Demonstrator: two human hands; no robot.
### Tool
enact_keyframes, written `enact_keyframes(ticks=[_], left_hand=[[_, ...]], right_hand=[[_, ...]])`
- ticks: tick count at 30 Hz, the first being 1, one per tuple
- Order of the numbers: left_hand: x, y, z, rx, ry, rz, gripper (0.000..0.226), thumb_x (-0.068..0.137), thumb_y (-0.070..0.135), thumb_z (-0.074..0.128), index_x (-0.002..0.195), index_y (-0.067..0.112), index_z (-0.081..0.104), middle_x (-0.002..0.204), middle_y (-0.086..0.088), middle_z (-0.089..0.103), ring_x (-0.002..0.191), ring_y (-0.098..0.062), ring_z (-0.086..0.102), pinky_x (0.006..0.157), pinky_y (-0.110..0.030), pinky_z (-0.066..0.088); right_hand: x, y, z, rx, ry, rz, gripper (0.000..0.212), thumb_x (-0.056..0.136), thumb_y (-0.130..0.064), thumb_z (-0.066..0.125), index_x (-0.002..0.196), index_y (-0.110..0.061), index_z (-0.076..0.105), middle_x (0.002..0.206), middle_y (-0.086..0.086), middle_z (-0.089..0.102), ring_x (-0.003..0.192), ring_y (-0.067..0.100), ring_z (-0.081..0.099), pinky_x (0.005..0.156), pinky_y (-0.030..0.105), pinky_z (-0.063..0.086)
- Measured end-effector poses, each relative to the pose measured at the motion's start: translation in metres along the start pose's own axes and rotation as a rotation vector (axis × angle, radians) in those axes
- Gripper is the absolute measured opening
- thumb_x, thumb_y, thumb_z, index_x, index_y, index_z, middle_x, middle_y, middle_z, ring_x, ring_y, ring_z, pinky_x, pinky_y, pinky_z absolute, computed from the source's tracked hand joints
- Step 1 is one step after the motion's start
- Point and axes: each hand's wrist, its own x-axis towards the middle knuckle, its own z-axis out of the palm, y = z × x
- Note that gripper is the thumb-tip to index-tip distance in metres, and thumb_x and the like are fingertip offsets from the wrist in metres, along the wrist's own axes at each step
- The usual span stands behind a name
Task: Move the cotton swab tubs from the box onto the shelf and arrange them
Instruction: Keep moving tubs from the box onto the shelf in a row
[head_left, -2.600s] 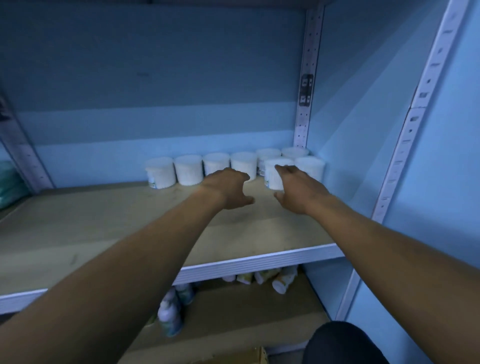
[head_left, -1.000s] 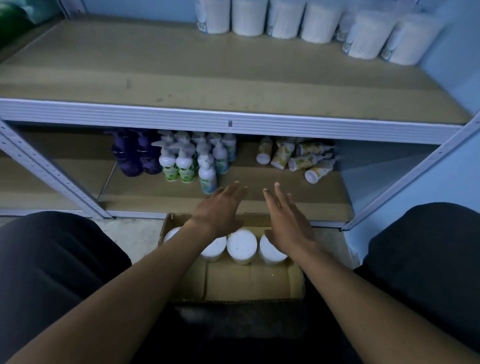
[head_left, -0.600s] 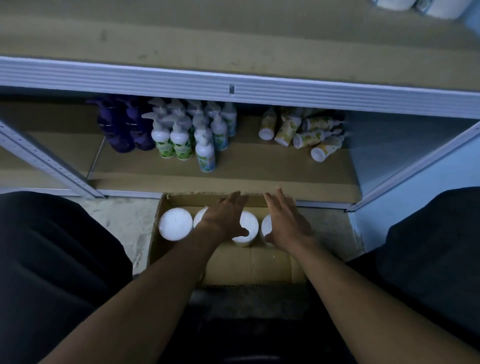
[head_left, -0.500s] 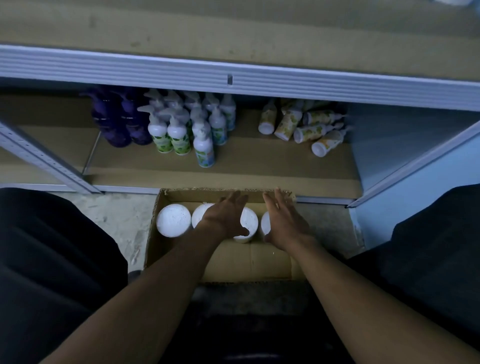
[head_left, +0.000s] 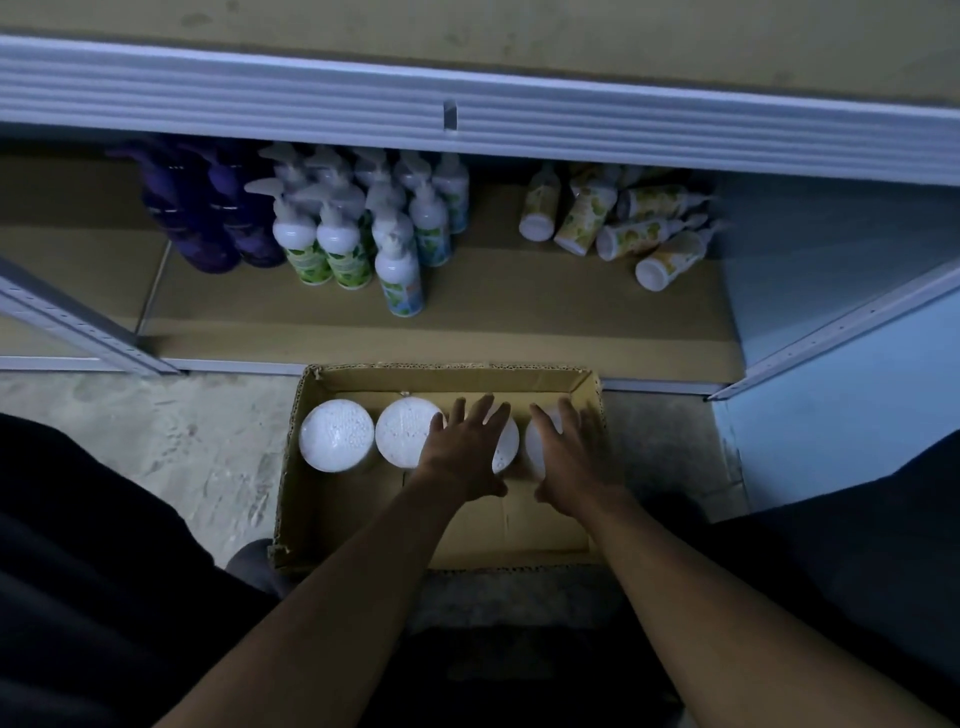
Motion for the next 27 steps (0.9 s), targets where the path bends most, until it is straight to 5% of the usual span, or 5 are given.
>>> enact_keyframes(ticks=[10, 16, 27], left_hand=[[0.007, 0.006, 0.009, 0.080, 0.121, -0.034, 0.107, 0.079, 0.048, 0.075, 0.158, 0.024, 0.007, 0.163, -0.002, 0.010, 0.146, -0.032, 0.020, 0.114, -0.055, 0.026], [0.005, 0.010, 0.006, 0.103, 0.162, -0.028, 0.099, 0.080, 0.043, 0.075, 0.156, 0.023, 0.015, 0.156, -0.003, 0.024, 0.137, -0.030, 0.034, 0.106, -0.048, 0.036], [-0.016, 0.018, -0.027, 0.014, 0.193, -0.012, 0.092, 0.078, 0.035, 0.077, 0.152, 0.022, 0.024, 0.153, -0.005, 0.024, 0.133, -0.033, 0.034, 0.095, -0.046, 0.049]], right_hand=[[0.004, -0.001, -0.003, -0.021, 0.049, -0.019, 0.096, 0.088, -0.005, 0.067, 0.159, -0.030, 0.007, 0.165, 0.007, -0.007, 0.151, 0.040, -0.006, 0.120, 0.051, 0.022], [0.000, -0.001, -0.011, -0.031, 0.102, -0.058, 0.084, 0.086, -0.008, 0.070, 0.154, -0.025, 0.024, 0.158, 0.009, 0.017, 0.143, 0.039, 0.019, 0.110, 0.047, 0.038], [-0.023, -0.002, -0.045, 0.009, 0.105, -0.080, 0.079, 0.083, -0.016, 0.075, 0.147, -0.026, 0.031, 0.153, 0.009, 0.020, 0.137, 0.036, 0.028, 0.101, 0.046, 0.045]])
